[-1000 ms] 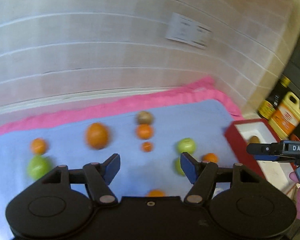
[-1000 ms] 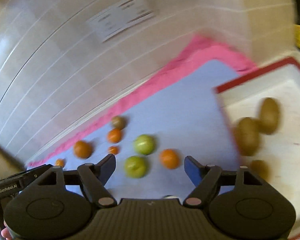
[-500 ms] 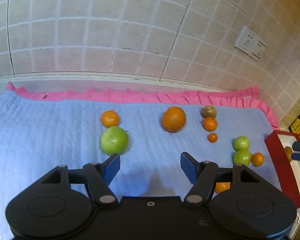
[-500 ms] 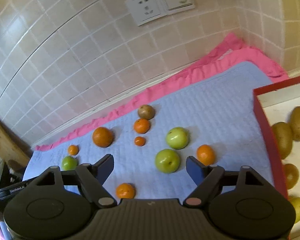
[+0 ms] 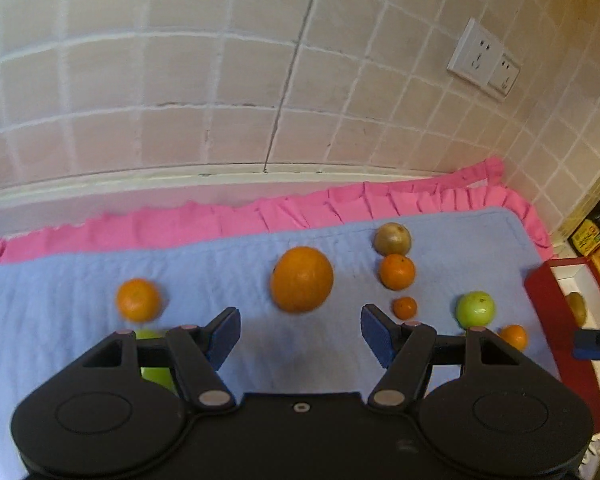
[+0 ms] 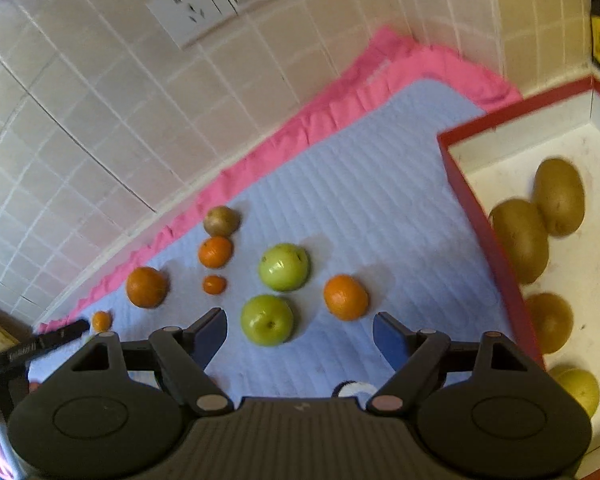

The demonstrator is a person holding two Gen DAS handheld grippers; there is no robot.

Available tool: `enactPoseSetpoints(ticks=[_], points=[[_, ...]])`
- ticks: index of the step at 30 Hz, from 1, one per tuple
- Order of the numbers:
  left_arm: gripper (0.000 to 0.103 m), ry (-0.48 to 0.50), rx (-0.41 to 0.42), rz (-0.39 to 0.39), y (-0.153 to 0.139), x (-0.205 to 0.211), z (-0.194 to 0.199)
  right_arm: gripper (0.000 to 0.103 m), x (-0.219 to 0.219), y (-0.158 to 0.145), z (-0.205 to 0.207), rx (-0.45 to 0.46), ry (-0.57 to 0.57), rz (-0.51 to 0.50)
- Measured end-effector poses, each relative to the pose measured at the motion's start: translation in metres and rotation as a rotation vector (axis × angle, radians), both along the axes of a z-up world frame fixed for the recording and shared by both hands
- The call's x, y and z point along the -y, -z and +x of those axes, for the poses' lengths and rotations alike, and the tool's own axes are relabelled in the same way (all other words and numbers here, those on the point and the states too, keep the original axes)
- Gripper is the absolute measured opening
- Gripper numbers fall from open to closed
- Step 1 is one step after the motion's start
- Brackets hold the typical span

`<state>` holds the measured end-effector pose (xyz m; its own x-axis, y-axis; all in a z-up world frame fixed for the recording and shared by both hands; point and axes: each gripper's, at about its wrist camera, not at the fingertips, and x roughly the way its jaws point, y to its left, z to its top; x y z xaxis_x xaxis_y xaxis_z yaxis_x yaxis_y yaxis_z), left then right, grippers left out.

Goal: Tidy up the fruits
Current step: 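Grasp a large orange with the left tool while the right tool grasps a tangerine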

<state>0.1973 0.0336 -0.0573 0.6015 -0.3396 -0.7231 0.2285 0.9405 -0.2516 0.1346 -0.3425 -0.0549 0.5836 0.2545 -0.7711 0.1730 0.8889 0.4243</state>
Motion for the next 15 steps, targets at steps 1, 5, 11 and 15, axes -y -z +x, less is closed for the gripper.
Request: enactPoseSetpoints(ticks=[1, 5, 11, 15], points=[[0.079, 0.007, -0.006, 0.007, 0.003, 0.003, 0.005, 0.082, -0.002, 0.003, 0.003, -0.009, 0.000, -0.008], [0.079, 0.041, -0.049, 0.005, 0.020, 0.013, 0.024, 0.082, -0.006, 0.011, 0.011, -0.033, 0.009, -0.043], [0.079, 0.058, -0.072, 0.033, 0.035, 0.032, 0.052, 0.081, 0.000, 0.023, 0.024, -0.071, 0.107, -0.038], [0.080, 0.051, -0.090, 0.060, 0.047, 0.043, 0.064, 0.081, 0.006, 0.027, 0.030, -0.077, 0.177, -0.020]])
